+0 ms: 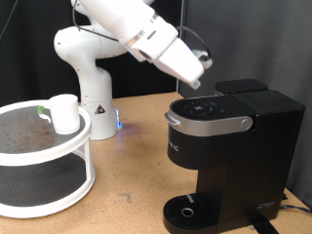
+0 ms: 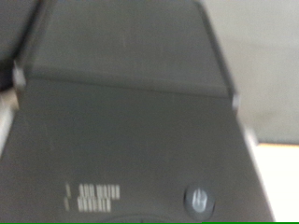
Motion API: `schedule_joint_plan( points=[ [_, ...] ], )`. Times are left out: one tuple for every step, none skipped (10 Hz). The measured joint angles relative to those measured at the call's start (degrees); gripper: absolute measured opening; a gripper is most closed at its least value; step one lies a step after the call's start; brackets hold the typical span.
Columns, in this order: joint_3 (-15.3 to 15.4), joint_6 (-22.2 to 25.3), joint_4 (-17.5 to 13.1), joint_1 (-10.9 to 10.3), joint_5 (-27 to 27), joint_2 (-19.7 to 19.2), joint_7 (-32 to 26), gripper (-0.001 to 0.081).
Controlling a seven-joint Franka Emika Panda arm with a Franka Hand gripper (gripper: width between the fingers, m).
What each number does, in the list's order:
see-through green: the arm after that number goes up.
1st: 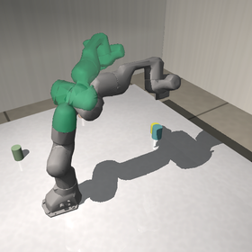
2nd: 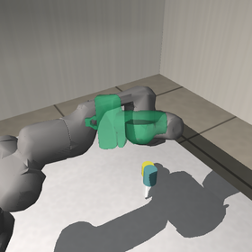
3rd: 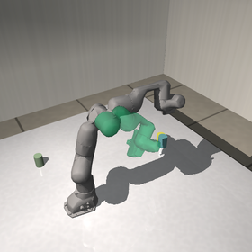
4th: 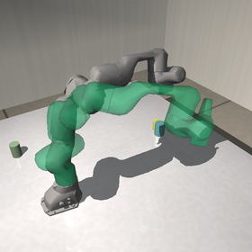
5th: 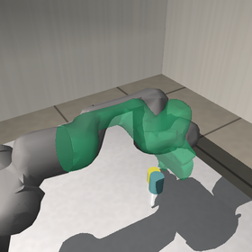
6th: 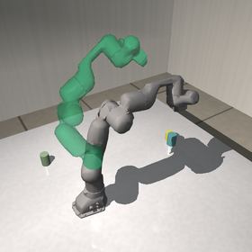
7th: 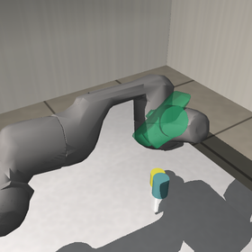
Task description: Make a cup of coffee with the keurig machine
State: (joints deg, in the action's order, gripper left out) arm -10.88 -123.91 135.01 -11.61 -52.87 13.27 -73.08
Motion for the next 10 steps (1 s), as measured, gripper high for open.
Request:
schedule_joint_plan(
  points=[
    [-0.69,2.91,-0.83,0.14,-0.02,0.52,1.14,0.0],
    [-0.63,2.62,-0.66,0.14,0.17,0.47,0.99,0.0],
    [-0.81,3.11,-0.28,0.24,0.72,0.57,0.85,0.0],
    [-1.5,5.15,0.34,0.73,1.88,0.96,0.75,0.0],
    [-2.5,7.26,1.21,1.49,3.02,1.88,0.33,0.0],
    [-3.69,10.76,1.88,2.29,4.53,2.89,0.09,0.0],
    [-5.08,15.27,2.07,3.08,6.53,3.76,-0.65,0.0],
    [-6.55,19.49,2.11,3.79,8.2,4.56,-2.22,0.0],
    [-7.9,22.6,2.18,4.53,9.53,5.37,-3.52,0.0],
    [-8.52,24.21,2.53,4.92,9.96,6.38,-4.14,0.0]
  ],
)
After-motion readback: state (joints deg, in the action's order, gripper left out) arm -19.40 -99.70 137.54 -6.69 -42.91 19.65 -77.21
